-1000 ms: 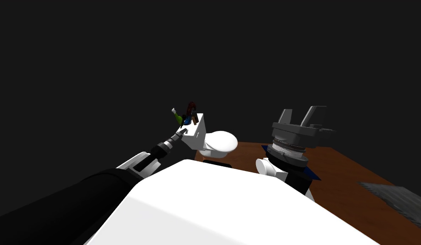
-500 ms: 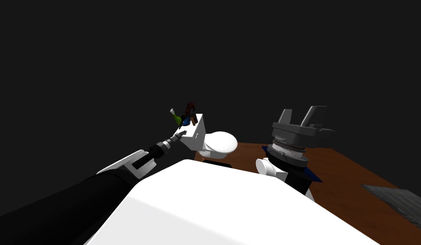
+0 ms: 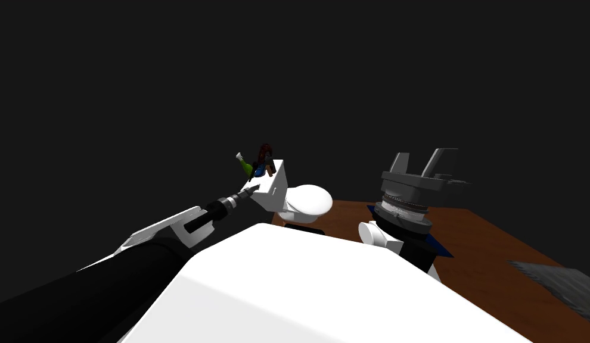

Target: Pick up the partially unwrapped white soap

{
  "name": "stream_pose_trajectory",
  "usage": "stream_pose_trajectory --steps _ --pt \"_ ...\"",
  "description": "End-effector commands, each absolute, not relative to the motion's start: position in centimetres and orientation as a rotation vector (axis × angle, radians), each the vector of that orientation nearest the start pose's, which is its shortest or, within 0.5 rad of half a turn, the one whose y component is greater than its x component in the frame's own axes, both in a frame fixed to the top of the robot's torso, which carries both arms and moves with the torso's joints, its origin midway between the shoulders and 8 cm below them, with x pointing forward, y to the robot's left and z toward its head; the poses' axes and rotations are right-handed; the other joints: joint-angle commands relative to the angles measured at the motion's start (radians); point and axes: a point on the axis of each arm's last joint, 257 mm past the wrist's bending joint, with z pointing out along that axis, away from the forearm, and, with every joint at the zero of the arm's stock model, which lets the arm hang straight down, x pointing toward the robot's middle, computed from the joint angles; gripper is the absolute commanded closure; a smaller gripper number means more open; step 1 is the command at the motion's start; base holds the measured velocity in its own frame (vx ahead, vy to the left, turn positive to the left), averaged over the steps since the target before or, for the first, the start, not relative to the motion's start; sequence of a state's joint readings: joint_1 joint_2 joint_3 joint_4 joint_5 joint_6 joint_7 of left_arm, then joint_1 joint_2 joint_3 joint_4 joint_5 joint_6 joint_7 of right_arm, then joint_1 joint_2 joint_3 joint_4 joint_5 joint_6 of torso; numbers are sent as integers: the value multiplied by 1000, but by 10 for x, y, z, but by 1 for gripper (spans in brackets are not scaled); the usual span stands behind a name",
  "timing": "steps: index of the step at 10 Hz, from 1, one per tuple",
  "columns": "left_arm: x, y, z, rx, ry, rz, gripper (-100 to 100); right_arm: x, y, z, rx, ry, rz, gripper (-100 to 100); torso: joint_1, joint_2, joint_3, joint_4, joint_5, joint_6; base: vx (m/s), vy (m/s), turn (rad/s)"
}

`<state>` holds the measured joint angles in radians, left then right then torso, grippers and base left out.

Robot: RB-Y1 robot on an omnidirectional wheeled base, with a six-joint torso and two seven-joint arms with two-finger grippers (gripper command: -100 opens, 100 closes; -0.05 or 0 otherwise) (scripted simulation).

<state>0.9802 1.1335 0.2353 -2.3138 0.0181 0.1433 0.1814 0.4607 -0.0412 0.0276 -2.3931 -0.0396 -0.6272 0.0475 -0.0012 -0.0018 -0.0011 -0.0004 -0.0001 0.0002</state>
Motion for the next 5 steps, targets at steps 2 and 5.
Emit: stream_pose_trajectory --steps 2,5 --pt "316 395 -204 -578 2036 -473 -100 294 -257 104 421 434 1382 0 0 -1 0 0 0 0 34 -23 8" --pt "311 416 -214 -553 2114 -356 -100 294 -257 104 421 434 1382 0 0 0 0 0 0 0 33 -23 7"
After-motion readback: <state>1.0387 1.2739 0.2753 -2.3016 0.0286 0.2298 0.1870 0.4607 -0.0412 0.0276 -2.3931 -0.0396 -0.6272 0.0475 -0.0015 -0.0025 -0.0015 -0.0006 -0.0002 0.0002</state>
